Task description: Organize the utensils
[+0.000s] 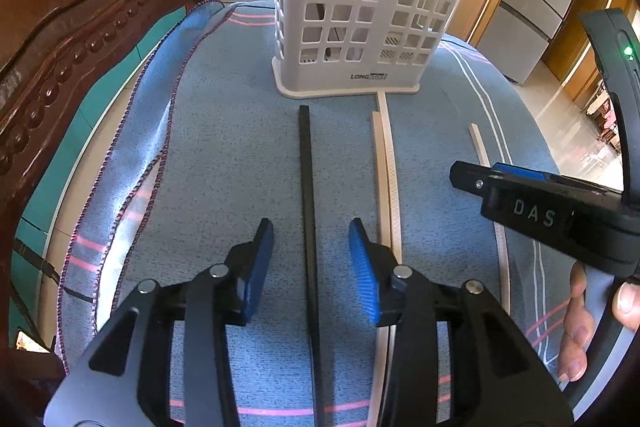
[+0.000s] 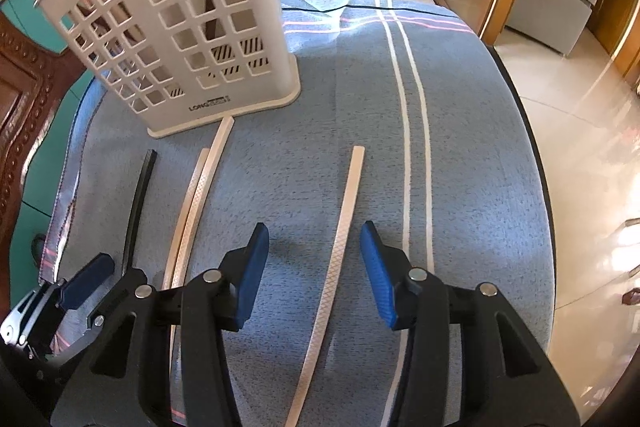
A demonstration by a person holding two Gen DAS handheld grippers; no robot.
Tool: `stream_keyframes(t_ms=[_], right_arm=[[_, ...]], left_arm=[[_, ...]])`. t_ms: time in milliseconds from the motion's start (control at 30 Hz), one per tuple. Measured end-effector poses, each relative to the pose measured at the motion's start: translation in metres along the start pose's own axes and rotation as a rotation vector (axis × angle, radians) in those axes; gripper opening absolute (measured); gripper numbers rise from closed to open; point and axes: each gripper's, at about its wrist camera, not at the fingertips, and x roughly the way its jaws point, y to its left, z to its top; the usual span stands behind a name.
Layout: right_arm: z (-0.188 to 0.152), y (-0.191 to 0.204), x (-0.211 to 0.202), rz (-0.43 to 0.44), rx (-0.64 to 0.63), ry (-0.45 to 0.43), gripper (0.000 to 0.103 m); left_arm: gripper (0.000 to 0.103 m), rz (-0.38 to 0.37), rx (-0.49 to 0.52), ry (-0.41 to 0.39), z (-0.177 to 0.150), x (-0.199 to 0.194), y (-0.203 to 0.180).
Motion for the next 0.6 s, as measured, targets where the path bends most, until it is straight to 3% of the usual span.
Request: stream_keyframes(t_ms=[100, 167, 233, 333, 600], right_arm=[[-0.0017, 0.0052, 0.0001, -0.007, -0.023, -0.004, 0.045], [-0.0021, 0.0066, 0.0001, -0.014, -0.028, -0.008, 0.038], [-0.0021, 0.0053, -0.0005, -0.021, -0.023, -0.010, 0.023], [-0.0047, 0.0020, -0.0035, -0.018, -0.009, -0.009, 0.014], [-0.0040, -0.0028, -0.0036, -0.011, -0.003, -0.008, 0.011]], left_arm=[[0.044, 0.000, 0.005, 0.001, 0.0013, 0.0048, -0.0024], [0.046, 0.002, 0.006, 0.001, 0.0020, 0.0061, -0.0022], [0.046, 0.002, 0.005, 0.001, 0.0025, 0.0064, -0.0024], [0.049, 0.005, 0.004, 0.000, 0.0038, 0.0075, -0.0004], [0.054, -0.007, -0.011, 0.001, 0.0052, 0.0061, 0.0031]])
